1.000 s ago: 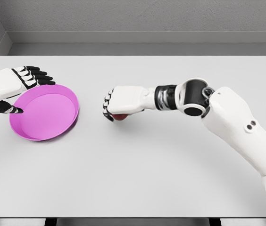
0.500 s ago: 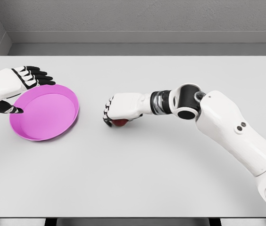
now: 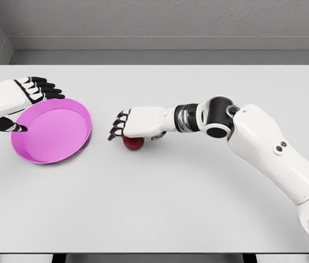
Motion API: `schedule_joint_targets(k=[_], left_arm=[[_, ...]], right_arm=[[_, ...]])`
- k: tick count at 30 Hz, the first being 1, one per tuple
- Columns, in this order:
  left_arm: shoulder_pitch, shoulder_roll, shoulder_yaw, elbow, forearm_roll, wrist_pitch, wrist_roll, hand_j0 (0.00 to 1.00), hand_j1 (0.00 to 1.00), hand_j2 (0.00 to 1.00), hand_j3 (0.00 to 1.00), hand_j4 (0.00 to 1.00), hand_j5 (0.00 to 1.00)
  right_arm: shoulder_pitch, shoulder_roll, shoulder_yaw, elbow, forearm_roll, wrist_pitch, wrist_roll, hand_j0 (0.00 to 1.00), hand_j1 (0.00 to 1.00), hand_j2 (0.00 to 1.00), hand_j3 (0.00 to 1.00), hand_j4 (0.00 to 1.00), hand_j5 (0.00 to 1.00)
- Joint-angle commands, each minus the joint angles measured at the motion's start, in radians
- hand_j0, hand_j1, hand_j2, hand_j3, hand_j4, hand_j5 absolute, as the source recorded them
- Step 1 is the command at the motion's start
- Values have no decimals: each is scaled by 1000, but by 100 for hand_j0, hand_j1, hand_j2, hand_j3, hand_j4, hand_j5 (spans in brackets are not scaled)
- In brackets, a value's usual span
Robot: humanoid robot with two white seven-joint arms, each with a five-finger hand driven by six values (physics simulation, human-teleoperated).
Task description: Put the apple on the plate with both arms
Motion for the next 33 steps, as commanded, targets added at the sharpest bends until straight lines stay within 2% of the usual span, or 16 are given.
schedule_joint_targets(k=[1, 6, 11, 14, 16, 19, 21, 26, 29, 31, 33], left_arm=[[0, -5, 0, 1, 5, 1, 0, 100, 100, 100, 100, 100, 100], [-2, -19, -3, 1, 0, 1, -2, 100, 100, 100, 100, 100, 100], [-5, -60, -8, -2, -23, 1, -14, 100, 100, 100, 100, 100, 100], [-12, -125, -11, -4, -86, 1, -14, 100, 100, 100, 100, 100, 100], [-25, -181, -12, -4, -136, 1, -14, 100, 100, 100, 100, 100, 100], [-44, -206, -26, -18, -161, 1, -15, 100, 100, 100, 100, 100, 100], [-86, -223, -83, -18, -173, 1, -15, 100, 100, 100, 100, 100, 100], [-164, -283, -179, -10, -190, 1, -52, 100, 100, 100, 100, 100, 100], [-205, -316, -230, -7, -191, 1, -63, 100, 100, 100, 100, 100, 100], [-221, -339, -249, -5, -202, 1, -71, 100, 100, 100, 100, 100, 100], [-241, -372, -273, -4, -204, 1, -94, 100, 100, 100, 100, 100, 100]], right_arm=[[0, -6, -23, -43, -9, 3, -1, 100, 100, 100, 100, 100, 100], [2, -62, -127, -111, -12, 3, 1, 100, 100, 100, 100, 100, 100], [23, -179, -240, -140, -46, 3, -4, 100, 100, 100, 100, 100, 100], [109, -276, -355, -237, -97, 3, -5, 100, 100, 100, 100, 100, 100], [172, -325, -450, -253, -158, 3, -7, 100, 100, 100, 100, 100, 100], [346, -362, -664, -304, -251, 3, -5, 100, 100, 100, 100, 100, 100], [439, -362, -756, -324, -301, 3, -5, 100, 100, 100, 100, 100, 100], [601, -359, -863, -326, -417, 3, -5, 100, 100, 100, 100, 100, 100], [646, -359, -872, -322, -465, 3, -7, 100, 100, 100, 100, 100, 100], [699, -349, -923, -324, -486, 3, -10, 100, 100, 100, 100, 100, 100], [724, -348, -940, -318, -494, 3, -10, 100, 100, 100, 100, 100, 100]])
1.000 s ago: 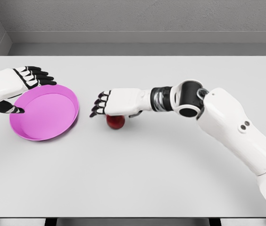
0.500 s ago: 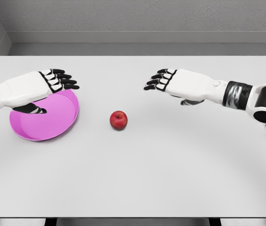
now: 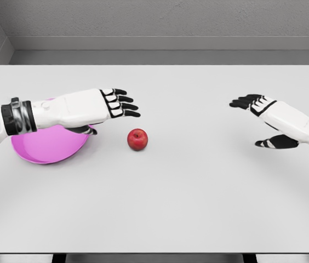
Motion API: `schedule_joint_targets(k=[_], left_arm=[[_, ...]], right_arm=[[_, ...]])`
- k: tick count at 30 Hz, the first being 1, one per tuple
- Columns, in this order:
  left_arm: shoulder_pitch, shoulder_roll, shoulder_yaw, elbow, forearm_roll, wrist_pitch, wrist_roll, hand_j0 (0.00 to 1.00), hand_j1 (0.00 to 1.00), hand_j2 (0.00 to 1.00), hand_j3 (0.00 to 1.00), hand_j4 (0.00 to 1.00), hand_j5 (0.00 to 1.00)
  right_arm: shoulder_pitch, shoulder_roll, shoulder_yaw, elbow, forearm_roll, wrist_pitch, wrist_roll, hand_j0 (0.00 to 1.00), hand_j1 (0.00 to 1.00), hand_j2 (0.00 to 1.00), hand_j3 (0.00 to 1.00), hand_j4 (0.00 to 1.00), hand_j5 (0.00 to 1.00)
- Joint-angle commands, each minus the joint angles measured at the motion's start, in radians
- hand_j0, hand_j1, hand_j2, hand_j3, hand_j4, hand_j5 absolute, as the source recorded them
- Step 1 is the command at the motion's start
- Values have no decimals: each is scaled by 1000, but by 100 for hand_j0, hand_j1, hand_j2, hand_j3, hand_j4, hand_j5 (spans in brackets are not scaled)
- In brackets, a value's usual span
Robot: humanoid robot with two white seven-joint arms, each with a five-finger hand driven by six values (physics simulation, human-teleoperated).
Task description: Put the apple on the plate with both arms
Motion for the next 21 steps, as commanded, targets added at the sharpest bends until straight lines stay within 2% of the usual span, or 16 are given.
schedule_joint_targets(k=[1, 4, 7, 15, 21], left_arm=[[-5, -36, -41, 3, 1, 1, -17, 100, 100, 100, 100, 100, 100], [-31, -78, -78, 38, -4, 1, -34, 100, 100, 100, 100, 100, 100], [-49, -102, -99, 69, -4, 1, -36, 100, 100, 100, 100, 100, 100], [-107, -184, -174, 209, -2, 1, -36, 100, 100, 100, 100, 100, 100], [-104, -193, -182, 218, -1, 1, -36, 100, 100, 100, 100, 100, 100]], right_arm=[[5, 3, -31, 3, -30, 3, -2, 100, 100, 100, 100, 100, 100], [54, 3, -87, 7, -93, 3, 5, 100, 100, 100, 100, 100, 100], [80, 3, -138, 23, -93, 3, 5, 100, 100, 100, 100, 100, 100], [83, 4, -140, 48, -93, 3, 5, 100, 100, 100, 100, 100, 100], [83, 4, -140, 51, -93, 3, 5, 100, 100, 100, 100, 100, 100]])
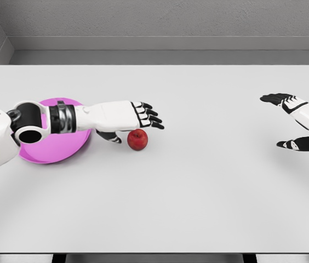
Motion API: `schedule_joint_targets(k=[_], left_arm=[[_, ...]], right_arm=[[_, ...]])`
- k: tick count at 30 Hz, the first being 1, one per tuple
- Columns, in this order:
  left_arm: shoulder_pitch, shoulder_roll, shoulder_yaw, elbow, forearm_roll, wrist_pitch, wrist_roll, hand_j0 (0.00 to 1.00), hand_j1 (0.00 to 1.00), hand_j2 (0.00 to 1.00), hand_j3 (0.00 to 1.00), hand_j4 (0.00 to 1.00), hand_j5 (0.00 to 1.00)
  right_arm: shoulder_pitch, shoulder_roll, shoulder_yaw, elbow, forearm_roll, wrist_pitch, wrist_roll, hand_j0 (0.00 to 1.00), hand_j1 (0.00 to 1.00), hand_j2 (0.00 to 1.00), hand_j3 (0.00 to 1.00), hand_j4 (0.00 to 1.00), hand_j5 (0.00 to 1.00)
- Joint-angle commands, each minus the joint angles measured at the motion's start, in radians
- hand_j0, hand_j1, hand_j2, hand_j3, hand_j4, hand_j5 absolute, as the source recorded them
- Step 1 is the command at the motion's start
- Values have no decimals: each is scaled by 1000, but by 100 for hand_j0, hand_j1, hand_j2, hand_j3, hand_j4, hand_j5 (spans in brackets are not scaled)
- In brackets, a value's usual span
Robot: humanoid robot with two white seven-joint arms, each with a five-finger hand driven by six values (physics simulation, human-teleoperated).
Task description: Put the apple on the plate with both arms
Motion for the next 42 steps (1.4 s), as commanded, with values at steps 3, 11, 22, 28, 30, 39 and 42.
schedule_joint_targets(k=[3, 11, 22, 28, 30, 39, 42], left_arm=[[0, -4, -7, 15, 7, 1, 1, 100, 100, 100, 100, 100, 100], [-6, -22, -27, 58, 6, 1, 1, 100, 100, 100, 100, 100, 100], [-3, -42, -29, 73, 6, 1, 0, 100, 100, 100, 100, 100, 100], [-8, -44, -47, 96, 10, 1, -15, 91, 91, 91, 91, 91, 91], [-6, -44, -47, 96, 10, 1, -13, 92, 92, 92, 92, 92, 92], [-6, -85, -52, 130, 9, 1, -19, 91, 91, 91, 91, 91, 91], [-6, -100, -52, 139, 9, 1, -35, 88, 88, 88, 88, 88, 88]], right_arm=[[0, -1, -1, 4, -8, 3, 0, 100, 100, 100, 100, 100, 100], [-2, -1, -1, 19, -8, 3, 0, 100, 100, 100, 100, 100, 100], [-2, -1, -5, 30, -8, 3, 0, 100, 100, 100, 100, 100, 100], [-2, -1, -5, 30, -8, 3, 0, 100, 100, 100, 100, 100, 100], [-2, -1, -5, 31, -8, 3, 0, 100, 100, 100, 100, 100, 100], [-2, -2, -5, 31, -8, 3, 0, 100, 100, 100, 100, 100, 100], [-2, -2, -5, 31, -8, 3, 0, 100, 100, 100, 100, 100, 100]])
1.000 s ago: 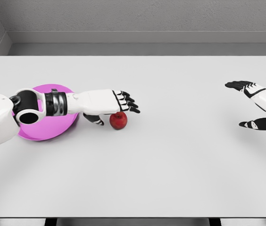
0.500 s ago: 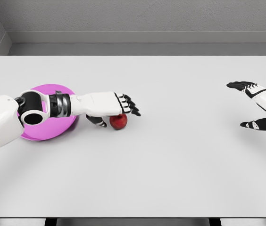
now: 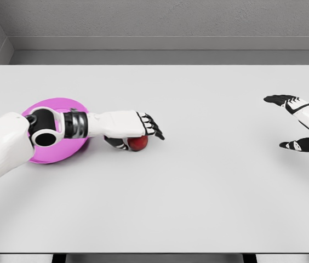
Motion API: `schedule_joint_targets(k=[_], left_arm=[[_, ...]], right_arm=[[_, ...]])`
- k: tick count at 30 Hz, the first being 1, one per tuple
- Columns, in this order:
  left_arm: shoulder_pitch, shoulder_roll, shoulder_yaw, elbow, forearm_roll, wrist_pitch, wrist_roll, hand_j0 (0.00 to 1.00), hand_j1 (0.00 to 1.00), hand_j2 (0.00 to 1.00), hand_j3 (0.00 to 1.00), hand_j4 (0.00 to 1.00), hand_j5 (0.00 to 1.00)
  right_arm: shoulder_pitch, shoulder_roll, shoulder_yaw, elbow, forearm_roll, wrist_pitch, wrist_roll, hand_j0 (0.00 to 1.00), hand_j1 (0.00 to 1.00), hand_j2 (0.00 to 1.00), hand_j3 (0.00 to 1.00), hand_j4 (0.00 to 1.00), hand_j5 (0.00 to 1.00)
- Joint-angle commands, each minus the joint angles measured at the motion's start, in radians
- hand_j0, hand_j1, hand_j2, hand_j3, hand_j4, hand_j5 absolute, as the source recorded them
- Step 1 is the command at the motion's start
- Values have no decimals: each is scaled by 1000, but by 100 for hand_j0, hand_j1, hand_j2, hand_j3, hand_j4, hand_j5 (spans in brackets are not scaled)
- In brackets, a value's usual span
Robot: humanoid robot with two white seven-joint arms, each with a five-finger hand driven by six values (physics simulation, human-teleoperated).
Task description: Put the apple on the plate with both arms
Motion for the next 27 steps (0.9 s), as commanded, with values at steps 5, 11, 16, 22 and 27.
schedule_joint_targets(k=[5, 11, 16, 22, 27], left_arm=[[3, -15, 1, 13, 9, 1, -16, 76, 76, 76, 76, 76, 76], [5, -3, 2, 11, 15, 1, -16, 61, 61, 61, 61, 61, 61], [3, 0, 2, 11, 15, 1, -16, 59, 59, 59, 59, 59, 59], [2, 0, 2, 7, 15, 1, -16, 59, 59, 59, 59, 59, 59], [-17, 2, 4, 4, 15, 1, -16, 59, 59, 59, 59, 59, 59]], right_arm=[[0, 0, 0, 0, -8, 3, 0, 100, 100, 100, 100, 100, 100], [0, -1, 0, 7, -8, 3, 0, 100, 100, 100, 100, 100, 100], [0, -1, 0, 7, -8, 3, 0, 100, 100, 100, 100, 100, 100], [0, -1, 0, 7, -8, 3, 0, 100, 100, 100, 100, 100, 100], [0, -1, 0, 7, -9, 3, 0, 100, 100, 100, 100, 100, 100]])
